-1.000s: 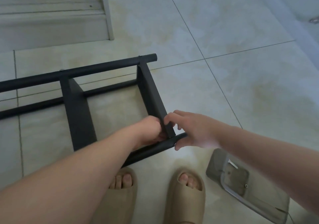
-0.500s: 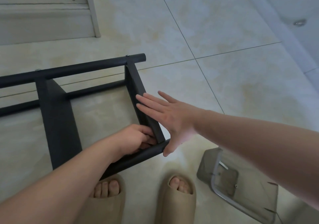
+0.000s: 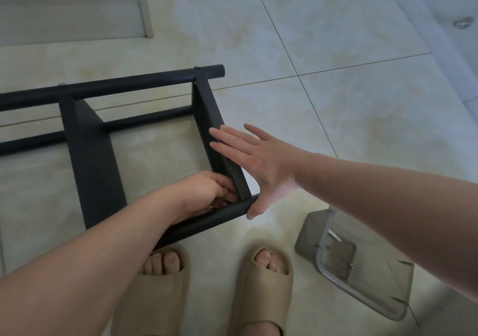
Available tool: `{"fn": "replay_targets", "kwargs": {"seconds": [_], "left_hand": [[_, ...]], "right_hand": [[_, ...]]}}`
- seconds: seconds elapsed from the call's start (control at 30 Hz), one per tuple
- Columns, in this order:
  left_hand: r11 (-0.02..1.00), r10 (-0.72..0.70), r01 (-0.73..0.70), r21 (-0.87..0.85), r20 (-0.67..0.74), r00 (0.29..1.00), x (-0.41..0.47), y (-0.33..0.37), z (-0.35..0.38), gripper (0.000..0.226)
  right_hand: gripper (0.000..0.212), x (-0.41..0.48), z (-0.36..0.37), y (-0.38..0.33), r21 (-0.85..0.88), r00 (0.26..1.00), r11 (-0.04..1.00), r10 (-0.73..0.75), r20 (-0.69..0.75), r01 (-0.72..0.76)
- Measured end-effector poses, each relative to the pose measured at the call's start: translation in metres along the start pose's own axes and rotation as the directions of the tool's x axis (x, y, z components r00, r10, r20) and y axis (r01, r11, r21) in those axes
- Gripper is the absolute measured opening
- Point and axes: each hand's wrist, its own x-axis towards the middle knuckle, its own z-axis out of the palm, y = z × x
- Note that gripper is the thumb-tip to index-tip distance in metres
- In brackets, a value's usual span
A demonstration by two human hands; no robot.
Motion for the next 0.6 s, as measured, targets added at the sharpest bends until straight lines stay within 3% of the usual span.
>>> {"fn": "replay_targets", "kwargs": {"seconds": [0.27, 0.47, 0.6], "left_hand": [[0.999, 0.018, -0.015, 0.041, -0.068, 0.998, -0.001, -0.005, -0.001, 0.041], [0.988, 0.004, -0.019, -0.153, -0.097, 0.995, 0.001, -0.011, -0.003, 0.024], [0.991, 0.024, -0.037, -0.128, -0.098, 0.995, 0.003, -0.014, -0.002, 0.027]], "right_hand": [[0.144, 0.004, 0.004, 0.002, 0.031, 1.0, 0.999, -0.015, -0.002, 0.015], [0.144, 0.005, 0.003, 0.002, 0.019, 1.0, 1.0, -0.025, 0.015, 0.025], [0.145, 0.004, 0.005, 0.003, 0.01, 1.0, 1.0, -0.027, 0.012, 0.027]]}}
